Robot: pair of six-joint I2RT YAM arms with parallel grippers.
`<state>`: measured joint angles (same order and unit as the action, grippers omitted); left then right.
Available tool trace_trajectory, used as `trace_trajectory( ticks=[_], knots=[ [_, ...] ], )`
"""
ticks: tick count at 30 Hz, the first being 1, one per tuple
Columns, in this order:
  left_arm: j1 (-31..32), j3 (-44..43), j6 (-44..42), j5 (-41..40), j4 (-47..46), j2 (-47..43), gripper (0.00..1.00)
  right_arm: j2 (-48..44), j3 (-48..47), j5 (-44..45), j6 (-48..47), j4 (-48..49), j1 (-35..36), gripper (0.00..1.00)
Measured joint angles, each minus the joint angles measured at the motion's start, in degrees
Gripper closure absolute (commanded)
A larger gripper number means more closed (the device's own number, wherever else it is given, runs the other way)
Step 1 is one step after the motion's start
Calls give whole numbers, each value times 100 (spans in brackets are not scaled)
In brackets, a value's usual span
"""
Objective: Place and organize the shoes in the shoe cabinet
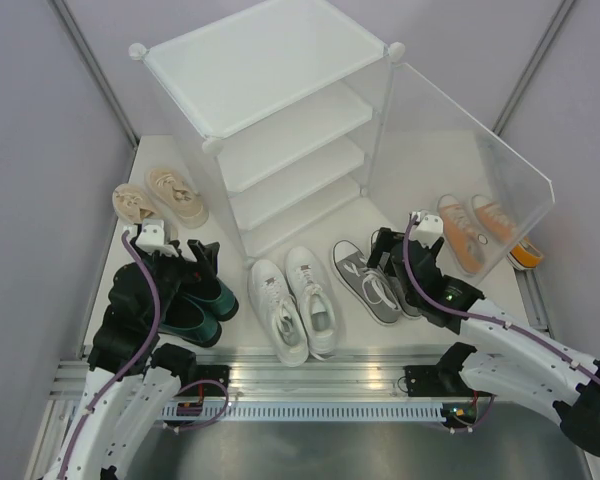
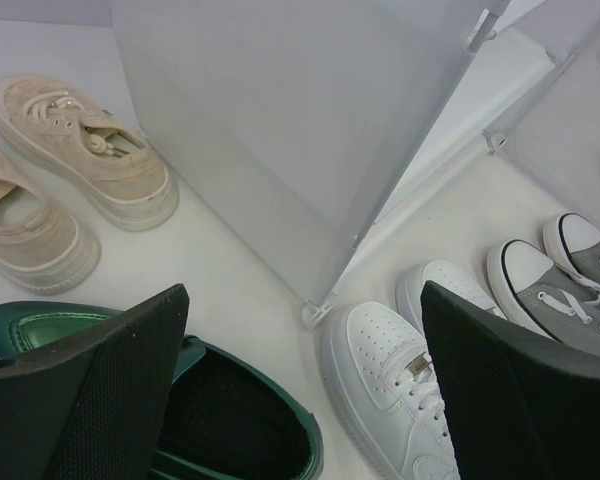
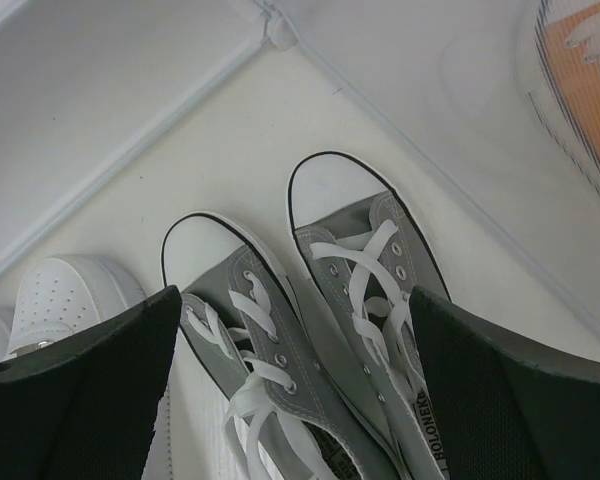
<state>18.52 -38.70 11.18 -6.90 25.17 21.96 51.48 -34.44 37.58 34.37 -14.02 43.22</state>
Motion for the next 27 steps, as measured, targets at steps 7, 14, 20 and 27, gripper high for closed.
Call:
trace_trajectory(
  ticks=[7, 14, 20, 27],
  knots=[
    [33, 9, 2, 4, -2, 2, 0, -15, 0, 107, -111, 13, 0, 2],
    [96, 9, 37, 83, -2, 92, 0, -96, 2, -505, -616, 26, 0, 2],
    [328, 9, 70, 221, -2, 236, 0, -697, 37, -1390, -763, 367, 0, 2],
    [348, 11, 70, 275, -2, 249, 0, 208, -149, -2706, -691, 695, 713, 3]
  ],
)
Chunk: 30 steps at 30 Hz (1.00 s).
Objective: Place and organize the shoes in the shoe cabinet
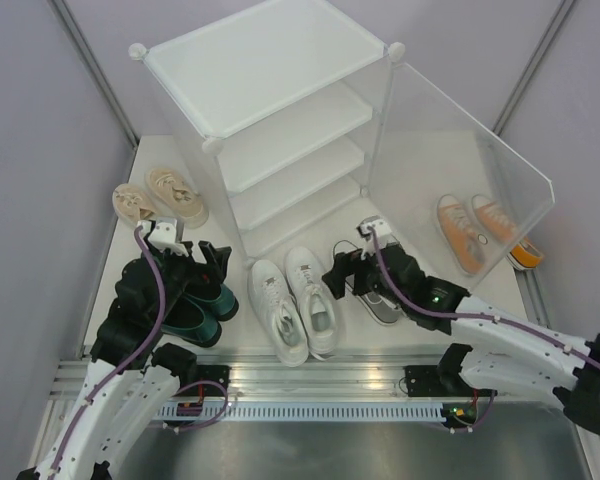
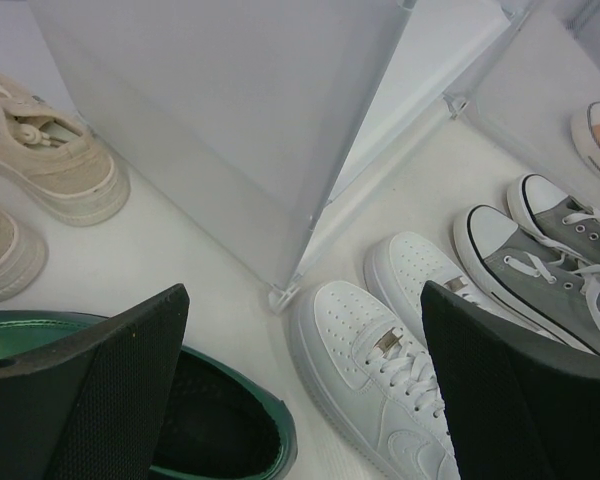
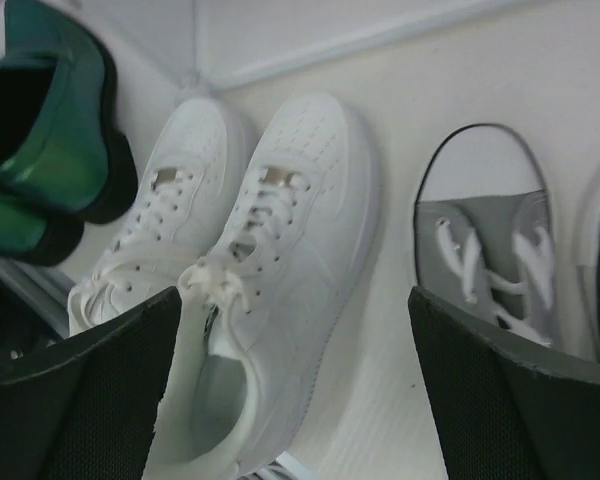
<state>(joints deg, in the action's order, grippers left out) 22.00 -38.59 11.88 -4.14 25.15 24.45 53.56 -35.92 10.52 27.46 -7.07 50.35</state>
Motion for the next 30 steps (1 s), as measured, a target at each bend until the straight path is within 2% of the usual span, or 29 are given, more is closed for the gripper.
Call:
trace_trajectory(
  ticks=[2, 7, 10, 14, 15, 17, 18, 22, 26, 30],
  knots=[
    [2, 0, 0, 11, 2, -2, 0, 483, -186, 52, 26, -120, 544, 5],
    [17, 26, -2, 17, -2, -125, 0, 1250, -776, 1043, 81, -380, 2389, 11],
    [26, 46, -2, 9, -2, -219, 0, 1585, -1224, 1569, 136, -466, 3027, 15],
    [26, 48, -2, -15, -2, -269, 0, 2004, -1644, 2022, 144, -470, 3296, 28],
    [26, 50, -2, -24, -2, -284, 0, 2096, -1694, 2041, 127, -428, 3324, 35],
    [26, 55, -2, -59, 2, -337, 0, 2277, -1740, 2022, 59, -278, 3346, 41],
    [26, 55, -2, -105, 0, -382, 0, 2376, -1742, 1989, 11, -133, 3348, 49],
    [26, 55, -2, -374, 2, -588, 0, 2918, -1862, 1755, -286, 461, 3348, 50],
    [26, 55, 0, -793, 0, -833, 0, 3781, -2422, 1331, -704, 938, 3348, 48],
    [26, 55, 0, -1134, -2, -1036, 0, 4610, -3161, 824, -997, 1222, 3281, 36]
  ],
)
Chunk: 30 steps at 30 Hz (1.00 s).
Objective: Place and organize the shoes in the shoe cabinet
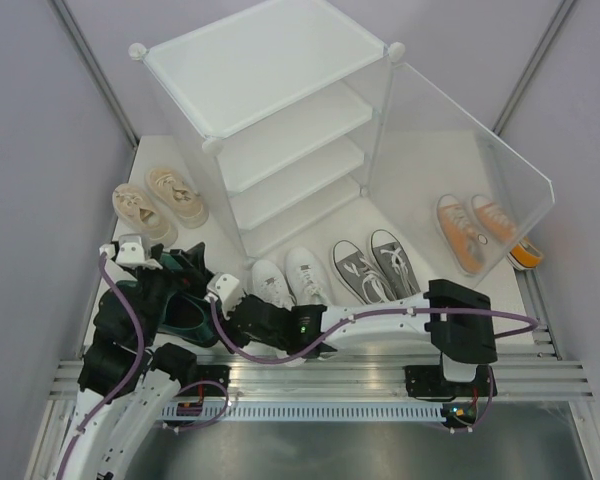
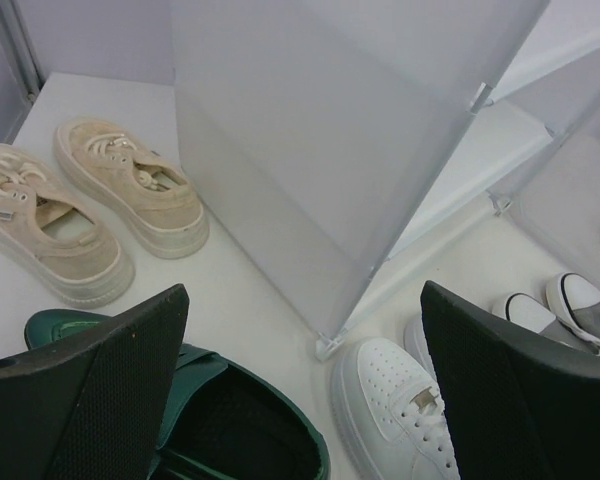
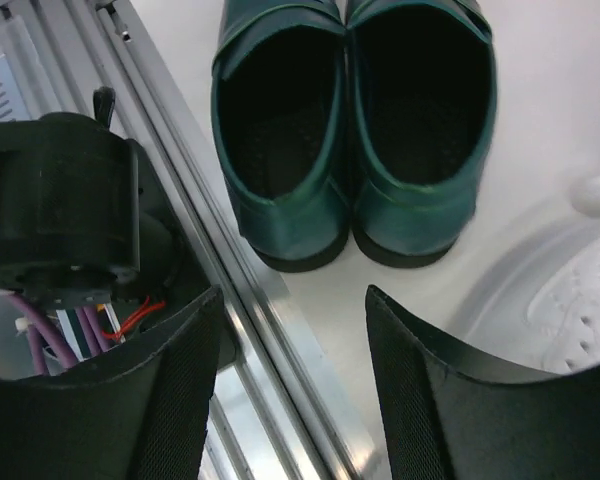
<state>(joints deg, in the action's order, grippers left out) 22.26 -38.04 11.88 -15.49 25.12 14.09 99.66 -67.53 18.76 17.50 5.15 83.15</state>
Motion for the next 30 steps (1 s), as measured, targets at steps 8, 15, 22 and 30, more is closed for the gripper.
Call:
trace_trajectory(
  ticks=[8, 15, 22, 30],
  knots=[
    [0, 0, 0, -374, 2, -155, 0, 990, -592, -1147, -208, 413, -483, 28],
    [0, 0, 9, -678, 0, -472, 0, 1561, -846, -2061, -302, 645, -686, 23],
    [-2, 0, 76, -1091, 4, -570, 1, 1928, -874, -2258, -282, 1211, -691, 18],
    [-7, 0, 133, -1250, 4, -573, 0, 2356, -1117, -2011, -280, 1589, -675, 4]
  ],
)
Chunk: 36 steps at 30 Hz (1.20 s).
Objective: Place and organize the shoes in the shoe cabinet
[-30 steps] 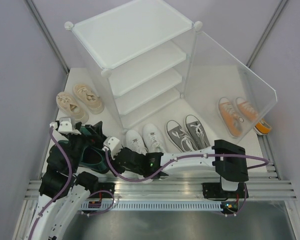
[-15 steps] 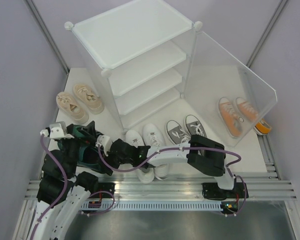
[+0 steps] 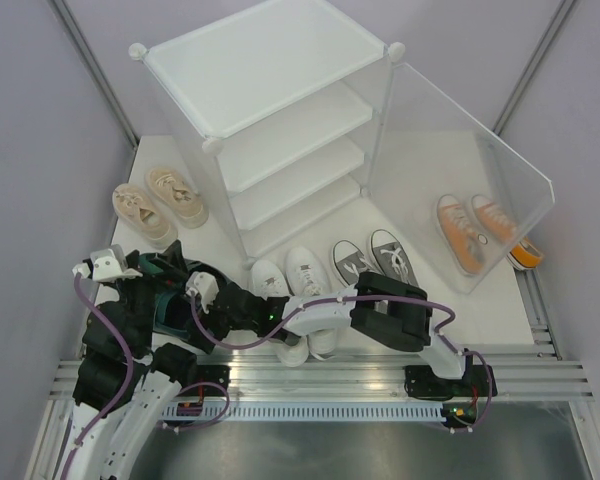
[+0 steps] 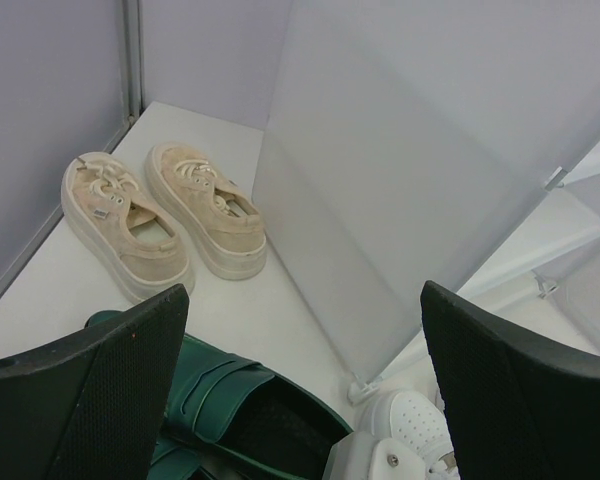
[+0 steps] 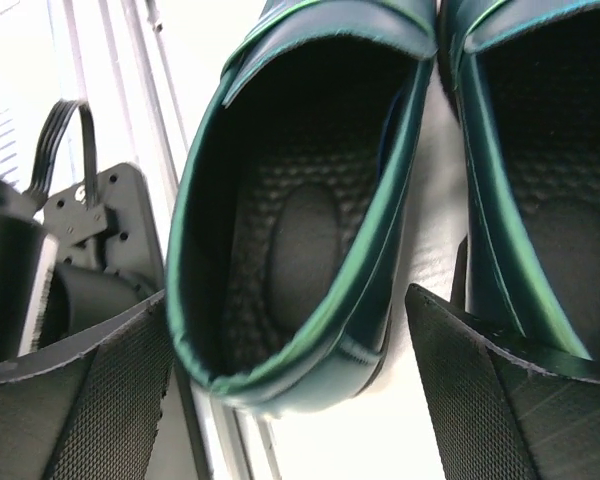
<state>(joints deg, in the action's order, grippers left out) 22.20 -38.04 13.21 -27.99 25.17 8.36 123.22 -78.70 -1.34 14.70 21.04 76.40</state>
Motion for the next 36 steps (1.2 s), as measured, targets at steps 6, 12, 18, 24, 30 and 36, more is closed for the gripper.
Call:
trace_trajectory(
  ticks=[6, 12, 18, 24, 30, 36],
  knots=[
    [-33, 0, 9, -4, 0, 0, 0, 337, -378, 188, 0, 81, 0, 4],
    [-35, 0, 11, 0, 0, 0, 0, 671, -634, 260, -2, 76, 37, 4],
    [-37, 0, 11, 7, 0, 0, 0, 769, -702, 313, 0, 59, 55, 5],
    [-37, 0, 11, 11, 0, 0, 0, 804, -782, 396, -57, 28, 59, 53],
    [-37, 0, 11, 20, 0, 2, 0, 741, -831, 481, -35, -133, 0, 91],
    [-37, 0, 11, 50, 2, 2, 0, 50, -354, 529, -61, -756, -7, 99]
  ],
)
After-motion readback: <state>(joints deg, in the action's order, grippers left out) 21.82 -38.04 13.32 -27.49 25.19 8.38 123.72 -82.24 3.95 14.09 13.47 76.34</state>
